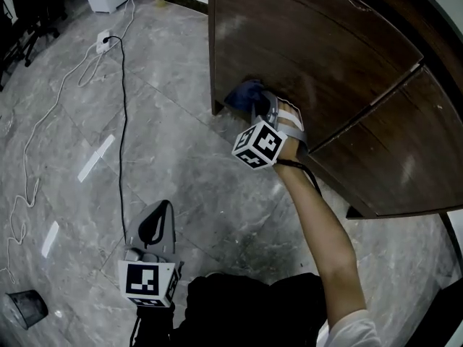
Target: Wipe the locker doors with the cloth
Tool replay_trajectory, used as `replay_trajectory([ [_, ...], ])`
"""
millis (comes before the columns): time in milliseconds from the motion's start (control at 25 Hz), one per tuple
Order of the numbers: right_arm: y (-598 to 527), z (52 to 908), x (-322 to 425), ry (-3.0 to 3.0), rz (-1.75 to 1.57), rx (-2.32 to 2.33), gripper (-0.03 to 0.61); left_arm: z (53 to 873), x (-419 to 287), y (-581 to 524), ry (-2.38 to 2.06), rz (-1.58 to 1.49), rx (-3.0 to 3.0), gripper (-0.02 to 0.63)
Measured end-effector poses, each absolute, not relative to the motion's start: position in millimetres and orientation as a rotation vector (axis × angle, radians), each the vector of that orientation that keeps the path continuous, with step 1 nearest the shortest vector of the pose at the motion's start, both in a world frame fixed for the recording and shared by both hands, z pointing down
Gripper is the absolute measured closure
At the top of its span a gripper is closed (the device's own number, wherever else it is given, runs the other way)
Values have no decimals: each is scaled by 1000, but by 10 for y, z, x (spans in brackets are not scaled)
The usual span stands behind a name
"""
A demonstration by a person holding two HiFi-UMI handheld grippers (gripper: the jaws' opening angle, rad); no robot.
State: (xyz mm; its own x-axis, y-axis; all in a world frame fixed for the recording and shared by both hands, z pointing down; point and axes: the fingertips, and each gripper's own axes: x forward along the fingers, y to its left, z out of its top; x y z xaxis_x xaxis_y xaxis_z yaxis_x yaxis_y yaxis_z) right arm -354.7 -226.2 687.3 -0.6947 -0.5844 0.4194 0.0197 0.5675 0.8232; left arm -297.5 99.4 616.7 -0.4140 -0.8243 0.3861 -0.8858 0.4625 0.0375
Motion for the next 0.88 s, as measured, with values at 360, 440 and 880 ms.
replay_trajectory([
  [360, -2245, 7565, -3555, -2073, -942, 384, 497, 6296, -3080, 1062, -2378, 260, 1389, 611],
  [440, -2247, 7647, -3571, -2063, -929, 375, 497, 6315, -3083, 1070, -2381, 262, 1390, 611],
  [880, -2216, 6454, -3794, -2217, -968, 463, 499, 6209, -3058, 1109, -2389, 258, 1408, 611],
])
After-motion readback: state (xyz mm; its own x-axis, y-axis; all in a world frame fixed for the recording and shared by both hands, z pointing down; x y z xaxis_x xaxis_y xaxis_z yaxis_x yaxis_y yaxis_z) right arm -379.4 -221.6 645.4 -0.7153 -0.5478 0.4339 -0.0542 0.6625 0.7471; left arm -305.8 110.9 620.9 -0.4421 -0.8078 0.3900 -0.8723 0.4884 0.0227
